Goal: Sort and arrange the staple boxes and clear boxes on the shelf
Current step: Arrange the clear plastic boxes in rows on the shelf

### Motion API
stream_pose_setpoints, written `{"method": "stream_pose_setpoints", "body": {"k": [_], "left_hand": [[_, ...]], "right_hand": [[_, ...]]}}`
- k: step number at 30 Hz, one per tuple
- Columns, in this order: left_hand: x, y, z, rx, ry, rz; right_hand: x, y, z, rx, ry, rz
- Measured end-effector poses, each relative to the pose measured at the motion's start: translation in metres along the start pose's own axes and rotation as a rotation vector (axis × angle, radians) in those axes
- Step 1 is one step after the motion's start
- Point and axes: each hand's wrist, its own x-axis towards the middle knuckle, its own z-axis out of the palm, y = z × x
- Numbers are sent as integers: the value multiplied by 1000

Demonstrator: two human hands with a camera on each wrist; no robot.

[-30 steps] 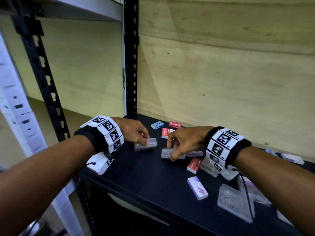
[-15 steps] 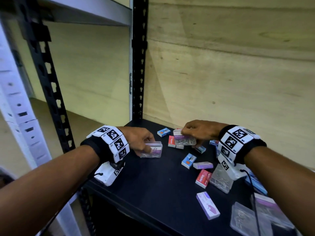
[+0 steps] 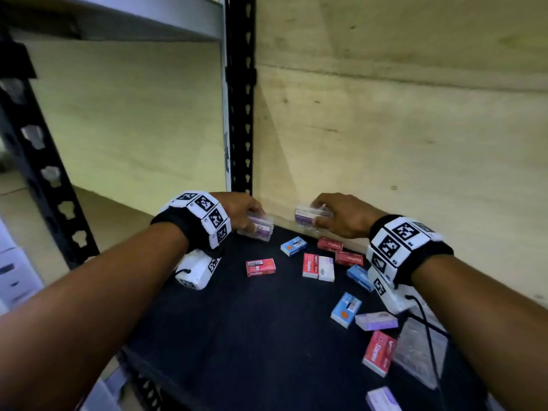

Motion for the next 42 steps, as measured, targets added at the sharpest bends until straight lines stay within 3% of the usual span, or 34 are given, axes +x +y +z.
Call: {"method": "stream_pose_setpoints", "body": {"k": [6,16,29,42], "left_hand": [[33,-24,27,-31,-7,-26],[66,-43,16,54,-7,-66],[78,-52,21,-17,10,22],[77,-51,24,17,135,67]], "right_hand": [[32,-1,20,-14,-7,20],[57,-8,32,17,-43,7],[66,-9,35,-9,-79,13],[61,-15,38,-116,-67,-18]]}}
